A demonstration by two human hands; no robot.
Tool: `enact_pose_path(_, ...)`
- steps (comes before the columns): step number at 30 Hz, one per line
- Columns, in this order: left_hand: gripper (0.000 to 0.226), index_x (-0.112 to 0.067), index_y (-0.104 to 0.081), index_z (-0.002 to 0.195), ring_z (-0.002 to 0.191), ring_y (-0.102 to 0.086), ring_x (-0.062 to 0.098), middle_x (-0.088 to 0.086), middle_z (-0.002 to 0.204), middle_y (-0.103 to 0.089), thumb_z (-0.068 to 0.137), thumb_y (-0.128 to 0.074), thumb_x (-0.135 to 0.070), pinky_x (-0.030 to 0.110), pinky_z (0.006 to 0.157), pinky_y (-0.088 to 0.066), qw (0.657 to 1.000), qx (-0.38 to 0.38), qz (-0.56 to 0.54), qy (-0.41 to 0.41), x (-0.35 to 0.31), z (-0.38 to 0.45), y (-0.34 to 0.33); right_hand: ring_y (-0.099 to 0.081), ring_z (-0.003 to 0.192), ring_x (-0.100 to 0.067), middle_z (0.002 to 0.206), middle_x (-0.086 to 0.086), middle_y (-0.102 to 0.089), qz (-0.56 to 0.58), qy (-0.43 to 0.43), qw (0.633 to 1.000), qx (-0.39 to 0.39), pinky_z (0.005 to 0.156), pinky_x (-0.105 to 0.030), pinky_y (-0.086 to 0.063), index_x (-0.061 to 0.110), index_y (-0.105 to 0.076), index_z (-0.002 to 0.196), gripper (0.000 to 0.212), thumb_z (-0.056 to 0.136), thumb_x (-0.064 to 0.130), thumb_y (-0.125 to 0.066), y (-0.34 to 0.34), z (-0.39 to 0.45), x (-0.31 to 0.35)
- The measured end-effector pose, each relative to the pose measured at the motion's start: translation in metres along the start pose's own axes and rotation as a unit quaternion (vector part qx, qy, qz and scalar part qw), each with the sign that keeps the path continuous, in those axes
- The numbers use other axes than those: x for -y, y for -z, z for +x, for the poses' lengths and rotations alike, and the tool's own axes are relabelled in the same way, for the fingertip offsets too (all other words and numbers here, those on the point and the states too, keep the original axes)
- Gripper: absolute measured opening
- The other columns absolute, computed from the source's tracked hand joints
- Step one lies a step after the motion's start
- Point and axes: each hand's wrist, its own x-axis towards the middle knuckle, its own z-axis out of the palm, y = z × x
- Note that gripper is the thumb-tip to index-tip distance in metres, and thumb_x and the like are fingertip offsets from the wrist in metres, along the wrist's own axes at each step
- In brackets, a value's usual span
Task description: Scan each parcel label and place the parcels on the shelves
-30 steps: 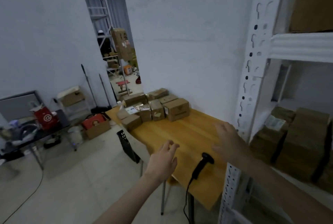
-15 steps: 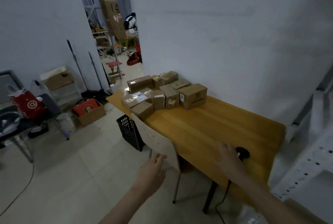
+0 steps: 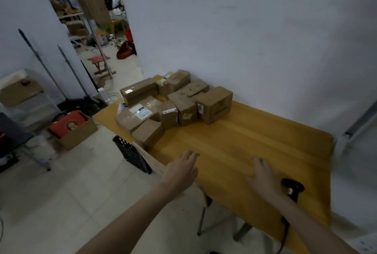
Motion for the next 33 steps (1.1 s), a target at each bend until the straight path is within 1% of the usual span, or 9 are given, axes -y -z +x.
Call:
enact_pose_path(2,0.046,-0.023,-0.031,0.145,0.123,-0.048,0.018,-0.001,0.143,-0.038,0.102,-0.041,-0.036,0.025,0.076,-0.05,1.0,-0.007,0.006,0.004,0.016,0.04,0.007,-0.041,0.122,-0.024,0.136,-0.007,-0.037,-0.005,-0.011,1.0,0.009,0.096,-0.034,-0.044,0.014,-0.033,0.14,0.056,0.093,0.031,-0.058,0.001,0.037,0.013)
enact_pose_path(6,0.047,-0.022,-0.034,0.143,0.121,-0.048,0.017,0.0,0.142,-0.04,0.1,-0.046,-0.035,0.028,0.081,-0.055,1.0,-0.009,0.021,0.008,0.04,0.12,0.016,-0.037,0.129,-0.024,0.144,-0.009,-0.029,0.004,-0.003,1.0,0.005,0.095,-0.03,-0.041,0.012,-0.029,0.143,0.06,0.094,0.029,-0.058,0.009,0.105,0.038)
enact_pose_path(11,0.052,-0.019,-0.033,0.146,0.126,-0.046,0.022,0.004,0.145,-0.038,0.098,-0.048,-0.031,0.031,0.084,-0.052,1.0,-0.003,0.009,0.0,0.071,0.206,0.021,-0.039,0.123,-0.024,0.139,-0.01,-0.033,0.004,0.005,1.0,-0.011,0.092,-0.032,-0.045,0.015,-0.033,0.138,0.056,0.091,0.025,-0.061,0.016,0.174,0.056)
enact_pose_path(15,0.043,-0.017,-0.038,0.14,0.115,-0.052,0.023,0.005,0.14,-0.041,0.1,-0.043,-0.033,0.032,0.08,-0.052,1.0,0.001,-0.006,-0.021,0.103,0.28,0.016,-0.041,0.117,-0.025,0.131,-0.009,-0.037,-0.039,-0.003,0.999,-0.032,0.086,-0.029,-0.044,0.015,-0.036,0.133,0.052,0.09,0.024,-0.063,0.012,0.236,0.075)
enact_pose_path(18,0.042,-0.016,-0.041,0.139,0.122,-0.047,0.024,0.006,0.141,-0.04,0.1,-0.042,-0.033,0.037,0.087,-0.052,0.998,0.026,-0.029,-0.053,0.123,0.333,0.008,-0.041,0.118,-0.028,0.132,-0.011,-0.038,-0.03,-0.014,0.998,-0.057,0.085,-0.033,-0.045,0.015,-0.038,0.133,0.049,0.091,0.023,-0.061,0.006,0.284,0.094)
enact_pose_path(23,0.045,-0.015,-0.033,0.144,0.126,-0.046,0.025,0.008,0.146,-0.037,0.102,-0.041,-0.028,0.04,0.096,-0.05,0.986,0.104,-0.1,-0.08,0.152,0.403,-0.016,-0.039,0.125,-0.031,0.139,-0.013,-0.036,0.071,-0.122,0.988,-0.06,0.089,-0.037,-0.048,0.019,-0.03,0.144,0.06,0.093,0.038,-0.056,-0.02,0.359,0.117)
enact_pose_path(26,0.046,-0.01,-0.029,0.146,0.123,-0.049,0.027,0.012,0.143,-0.041,0.102,-0.038,-0.023,0.043,0.098,-0.048,0.976,0.154,-0.122,-0.095,0.161,0.428,-0.035,-0.042,0.121,-0.028,0.133,-0.009,-0.043,0.18,-0.202,0.96,-0.071,0.08,-0.029,-0.042,0.01,-0.03,0.141,0.065,0.091,0.041,-0.059,-0.033,0.396,0.129)
enact_pose_path(29,0.051,-0.009,-0.024,0.148,0.12,-0.051,0.029,0.013,0.141,-0.044,0.1,-0.04,-0.018,0.042,0.097,-0.048,0.959,0.177,-0.188,-0.122,0.16,0.43,-0.05,-0.046,0.122,-0.032,0.138,-0.015,-0.039,0.254,-0.28,0.922,-0.082,0.082,-0.029,-0.045,0.003,-0.024,0.142,0.077,0.089,0.044,-0.061,-0.044,0.42,0.135)
enact_pose_path(33,0.051,-0.012,-0.026,0.148,0.118,-0.054,0.024,0.009,0.137,-0.051,0.1,-0.042,-0.019,0.034,0.091,-0.05,0.931,0.159,-0.285,-0.166,0.153,0.421,-0.065,-0.034,0.133,-0.042,0.151,-0.019,-0.02,0.269,-0.376,0.881,-0.099,0.102,-0.05,-0.042,0.013,-0.005,0.152,0.103,0.081,0.06,-0.062,-0.046,0.428,0.126)
